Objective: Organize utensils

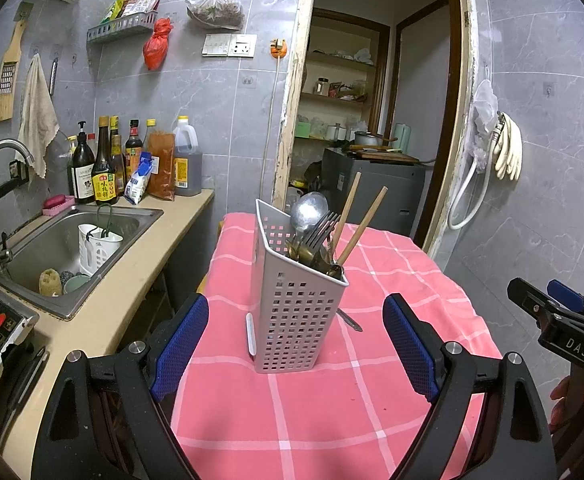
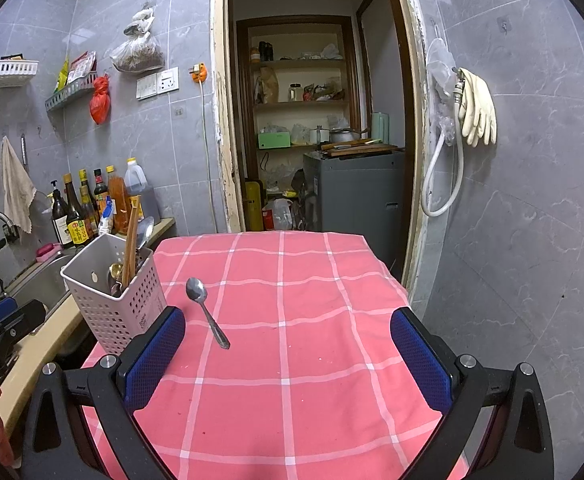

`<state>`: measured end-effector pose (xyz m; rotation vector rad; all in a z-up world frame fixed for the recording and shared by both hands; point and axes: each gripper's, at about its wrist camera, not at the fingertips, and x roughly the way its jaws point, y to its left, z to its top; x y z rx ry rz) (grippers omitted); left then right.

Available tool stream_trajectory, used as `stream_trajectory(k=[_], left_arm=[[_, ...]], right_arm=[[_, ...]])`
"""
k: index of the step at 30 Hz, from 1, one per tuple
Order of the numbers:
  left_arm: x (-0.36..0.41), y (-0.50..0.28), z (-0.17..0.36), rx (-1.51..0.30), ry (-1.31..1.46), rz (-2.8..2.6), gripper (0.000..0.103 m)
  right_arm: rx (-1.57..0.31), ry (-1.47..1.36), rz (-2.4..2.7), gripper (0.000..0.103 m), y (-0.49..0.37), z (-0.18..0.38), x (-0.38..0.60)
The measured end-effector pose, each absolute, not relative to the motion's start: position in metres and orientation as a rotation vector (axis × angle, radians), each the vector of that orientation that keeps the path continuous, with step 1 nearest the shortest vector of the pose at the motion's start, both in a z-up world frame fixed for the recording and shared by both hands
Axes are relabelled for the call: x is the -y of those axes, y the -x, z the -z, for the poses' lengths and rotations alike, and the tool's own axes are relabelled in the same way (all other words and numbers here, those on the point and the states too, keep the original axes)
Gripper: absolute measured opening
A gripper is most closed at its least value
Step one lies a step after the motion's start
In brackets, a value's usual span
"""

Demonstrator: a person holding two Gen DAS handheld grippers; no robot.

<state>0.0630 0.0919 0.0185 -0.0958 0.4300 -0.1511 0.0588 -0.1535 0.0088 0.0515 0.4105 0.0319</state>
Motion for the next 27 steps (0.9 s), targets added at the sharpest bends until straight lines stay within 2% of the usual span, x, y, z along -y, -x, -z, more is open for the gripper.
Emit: stream_trajectory(k=[27], left_arm=[[-0.0952,-0.0626,-0.0152,-0.442,0.095,0.15,0.085]], right_arm=[[-0.416,-0.051,-0.032,0.103,-0.0582,-0.0089,0.1538]])
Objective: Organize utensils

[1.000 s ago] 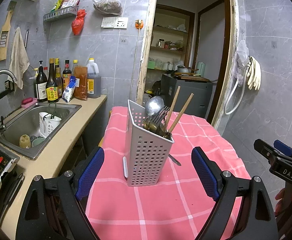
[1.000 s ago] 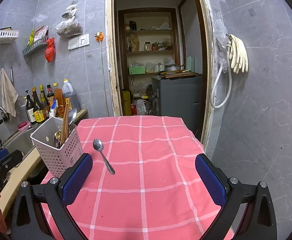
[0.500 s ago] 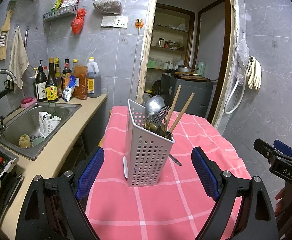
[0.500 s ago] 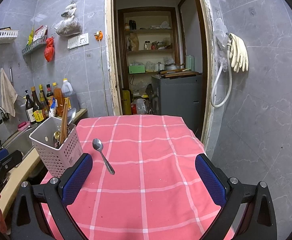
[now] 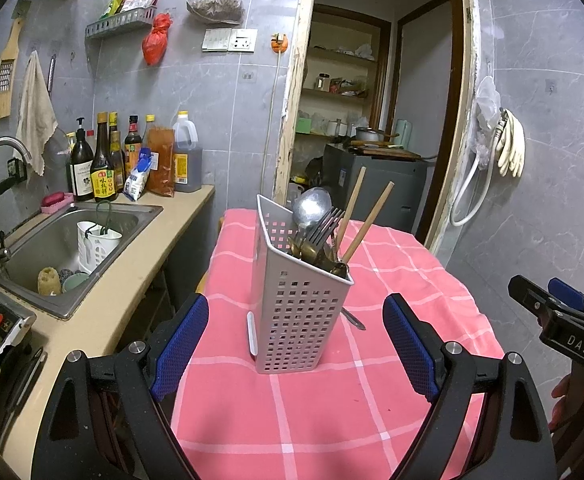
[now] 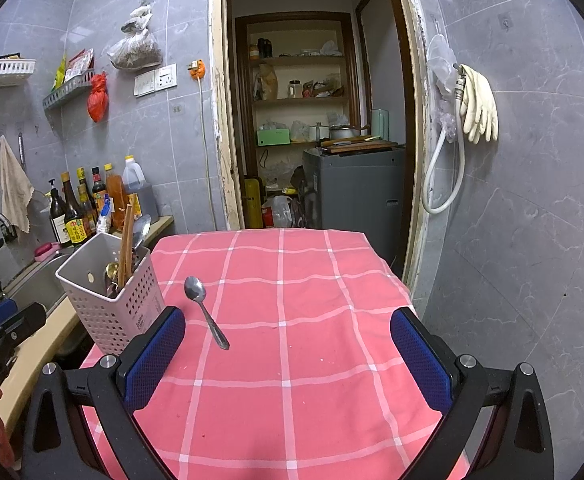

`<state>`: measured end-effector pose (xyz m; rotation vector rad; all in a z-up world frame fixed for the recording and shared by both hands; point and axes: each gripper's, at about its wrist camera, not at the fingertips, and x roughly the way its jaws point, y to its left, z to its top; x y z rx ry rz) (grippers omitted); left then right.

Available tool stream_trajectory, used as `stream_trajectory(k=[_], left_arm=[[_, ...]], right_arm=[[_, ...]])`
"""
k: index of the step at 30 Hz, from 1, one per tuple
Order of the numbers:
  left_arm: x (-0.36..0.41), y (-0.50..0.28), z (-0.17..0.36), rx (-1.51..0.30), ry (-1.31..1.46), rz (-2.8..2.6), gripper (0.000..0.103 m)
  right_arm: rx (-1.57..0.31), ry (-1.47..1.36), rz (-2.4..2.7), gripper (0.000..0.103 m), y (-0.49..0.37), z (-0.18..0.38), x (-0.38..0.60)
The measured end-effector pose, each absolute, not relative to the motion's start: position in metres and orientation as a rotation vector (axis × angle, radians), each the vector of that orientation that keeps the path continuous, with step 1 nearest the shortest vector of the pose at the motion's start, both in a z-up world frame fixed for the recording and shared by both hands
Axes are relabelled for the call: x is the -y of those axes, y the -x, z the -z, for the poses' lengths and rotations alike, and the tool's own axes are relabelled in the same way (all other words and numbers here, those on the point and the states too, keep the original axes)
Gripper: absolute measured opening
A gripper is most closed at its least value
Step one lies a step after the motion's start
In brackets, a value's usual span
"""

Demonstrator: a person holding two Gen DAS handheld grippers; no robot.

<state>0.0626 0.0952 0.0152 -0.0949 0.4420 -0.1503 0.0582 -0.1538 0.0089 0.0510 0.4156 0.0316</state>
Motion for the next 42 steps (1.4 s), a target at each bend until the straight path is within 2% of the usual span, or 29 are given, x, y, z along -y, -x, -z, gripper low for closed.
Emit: stream_trajectory(k=[42], left_arm=[[-0.093,-0.087,-0.01,-0.502,0.062,0.157,0.085]], right_arm=[[-0.447,-0.047,-0.036,0.103,-0.065,0.0,0.155]])
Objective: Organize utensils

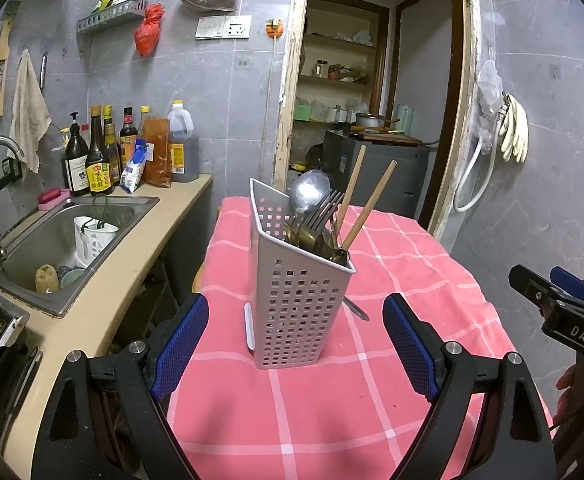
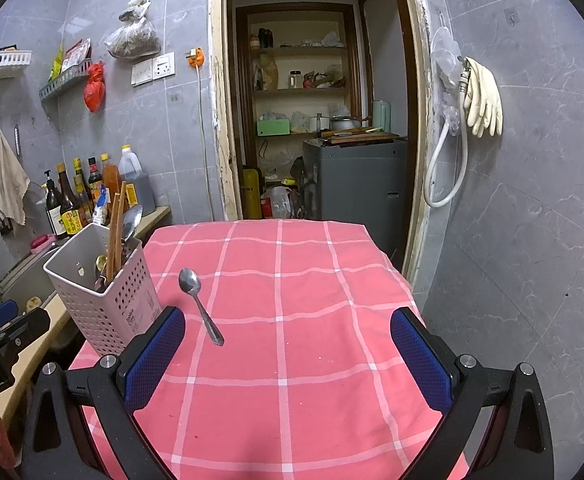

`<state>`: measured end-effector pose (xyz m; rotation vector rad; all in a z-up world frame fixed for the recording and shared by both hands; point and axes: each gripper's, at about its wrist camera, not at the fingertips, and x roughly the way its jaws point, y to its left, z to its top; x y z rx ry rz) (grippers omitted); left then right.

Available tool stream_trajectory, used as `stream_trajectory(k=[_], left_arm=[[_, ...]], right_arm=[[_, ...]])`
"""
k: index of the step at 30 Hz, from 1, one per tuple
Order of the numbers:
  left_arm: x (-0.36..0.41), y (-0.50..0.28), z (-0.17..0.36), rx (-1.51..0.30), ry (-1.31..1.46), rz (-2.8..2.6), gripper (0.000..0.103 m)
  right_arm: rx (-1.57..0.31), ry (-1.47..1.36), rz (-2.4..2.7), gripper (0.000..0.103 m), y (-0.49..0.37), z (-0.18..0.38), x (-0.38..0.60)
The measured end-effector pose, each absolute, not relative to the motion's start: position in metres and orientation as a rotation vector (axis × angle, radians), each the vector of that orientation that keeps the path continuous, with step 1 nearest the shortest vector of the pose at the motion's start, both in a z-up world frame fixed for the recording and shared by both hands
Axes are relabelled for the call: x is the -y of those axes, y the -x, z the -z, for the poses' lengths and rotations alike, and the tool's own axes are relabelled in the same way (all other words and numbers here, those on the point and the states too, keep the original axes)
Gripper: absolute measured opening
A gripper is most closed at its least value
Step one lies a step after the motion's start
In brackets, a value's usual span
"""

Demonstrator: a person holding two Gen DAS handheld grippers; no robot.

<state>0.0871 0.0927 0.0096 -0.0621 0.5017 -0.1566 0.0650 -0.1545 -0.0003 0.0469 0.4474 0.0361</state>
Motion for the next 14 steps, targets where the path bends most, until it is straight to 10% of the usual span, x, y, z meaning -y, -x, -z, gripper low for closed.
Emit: stream_trajectory(k=[14], left_arm=[[-0.0922,-0.089,-0.0082,-0.506,0.06,0.158,0.085]], right_arm=[[-0.451,-0.047,-0.036,0.103,-0.0665,0.0006,0.155]])
